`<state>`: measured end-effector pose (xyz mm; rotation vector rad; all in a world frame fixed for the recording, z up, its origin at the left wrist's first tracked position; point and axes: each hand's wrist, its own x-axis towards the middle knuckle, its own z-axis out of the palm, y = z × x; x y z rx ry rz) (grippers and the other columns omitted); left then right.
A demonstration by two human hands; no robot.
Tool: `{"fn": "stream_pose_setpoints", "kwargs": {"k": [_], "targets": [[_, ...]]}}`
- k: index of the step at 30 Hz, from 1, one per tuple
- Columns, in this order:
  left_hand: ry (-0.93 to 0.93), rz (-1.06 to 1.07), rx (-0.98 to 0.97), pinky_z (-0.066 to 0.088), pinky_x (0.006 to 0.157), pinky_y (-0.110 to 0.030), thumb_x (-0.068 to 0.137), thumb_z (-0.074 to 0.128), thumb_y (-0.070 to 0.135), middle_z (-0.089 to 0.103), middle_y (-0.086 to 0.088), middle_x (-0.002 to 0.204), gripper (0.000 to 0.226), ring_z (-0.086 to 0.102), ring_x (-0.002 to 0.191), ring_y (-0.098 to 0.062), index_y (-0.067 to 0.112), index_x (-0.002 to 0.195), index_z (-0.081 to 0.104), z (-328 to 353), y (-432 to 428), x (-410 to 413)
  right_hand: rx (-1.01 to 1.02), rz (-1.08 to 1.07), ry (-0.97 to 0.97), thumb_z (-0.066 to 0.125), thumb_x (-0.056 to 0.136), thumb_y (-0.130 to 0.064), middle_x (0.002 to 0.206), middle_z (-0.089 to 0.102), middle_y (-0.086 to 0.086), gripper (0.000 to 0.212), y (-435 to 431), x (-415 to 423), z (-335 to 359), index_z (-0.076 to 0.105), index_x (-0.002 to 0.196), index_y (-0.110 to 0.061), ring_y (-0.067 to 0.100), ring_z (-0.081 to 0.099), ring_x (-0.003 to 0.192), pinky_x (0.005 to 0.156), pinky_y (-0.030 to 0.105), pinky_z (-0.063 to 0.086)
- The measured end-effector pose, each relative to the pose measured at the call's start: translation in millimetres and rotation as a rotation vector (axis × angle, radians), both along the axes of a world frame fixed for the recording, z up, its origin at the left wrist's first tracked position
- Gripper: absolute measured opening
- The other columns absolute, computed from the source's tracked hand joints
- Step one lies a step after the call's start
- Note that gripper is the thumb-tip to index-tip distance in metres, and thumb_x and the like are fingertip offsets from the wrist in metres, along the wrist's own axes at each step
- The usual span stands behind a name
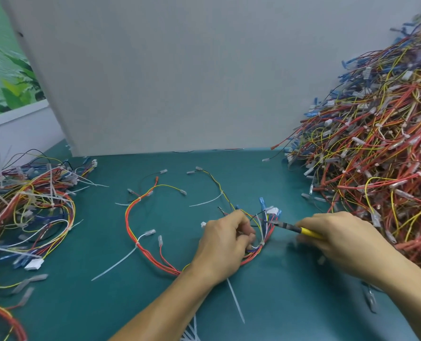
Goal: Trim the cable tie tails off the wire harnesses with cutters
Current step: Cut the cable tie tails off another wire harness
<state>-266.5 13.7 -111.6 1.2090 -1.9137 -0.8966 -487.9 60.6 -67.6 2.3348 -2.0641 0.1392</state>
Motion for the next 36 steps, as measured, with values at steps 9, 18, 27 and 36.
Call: {"fn": "stream_pose_setpoints", "kwargs": {"k": [9,18,27,36], "targets": [[-0.114,-0.045,-0.116,0.046,0.064,-0.022,0.079,0.065,0.020,0.057,0.018,0.061,0.009,0.052,0.061,-0.003,0.028,0.083,0.065,1,2,-1,-0.030,-0.147,-0.143,0.052,0.084,-0.057,0.071,0.063,-0.005,0.028,6,5,6,0.046,0.099,-0.034,0.020,0.059,0.078,0.070,0.036,0.051],[-0.042,-0.024,-0.034,0.053,0.067,-0.036,0.086,0.060,0.025,0.069,0.003,0.069,0.010,0.063,0.065,-0.017,0.023,0.079,0.067,0,-1,-5,0.048,-0.086,-0.023,0.054,0.074,-0.053,0.084,0.061,-0.007,0.041,9,13,0,0.033,0.104,-0.034,0.022,0.058,0.080,0.063,0.033,0.047],[-0.022,-0.021,0.023,0.049,0.062,-0.027,0.092,0.056,0.018,0.065,0.019,0.064,0.018,0.060,0.058,0.001,0.027,0.078,0.062,0,0,-5,-0.128,-0.044,0.217,0.031,0.080,-0.052,0.084,0.033,-0.002,0.031,10,28,-16,0.022,0.087,-0.024,0.025,0.054,0.088,0.065,0.036,0.031],[0.009,-0.018,0.036,0.052,0.065,-0.035,0.092,0.055,0.015,0.069,0.013,0.071,0.018,0.063,0.063,-0.004,0.024,0.077,0.062,0,1,-4,-0.135,0.026,0.331,0.041,0.088,-0.034,0.099,0.048,0.002,0.020,10,26,-8,0.048,0.102,-0.022,0.028,0.054,0.094,0.069,0.036,0.033]]}}
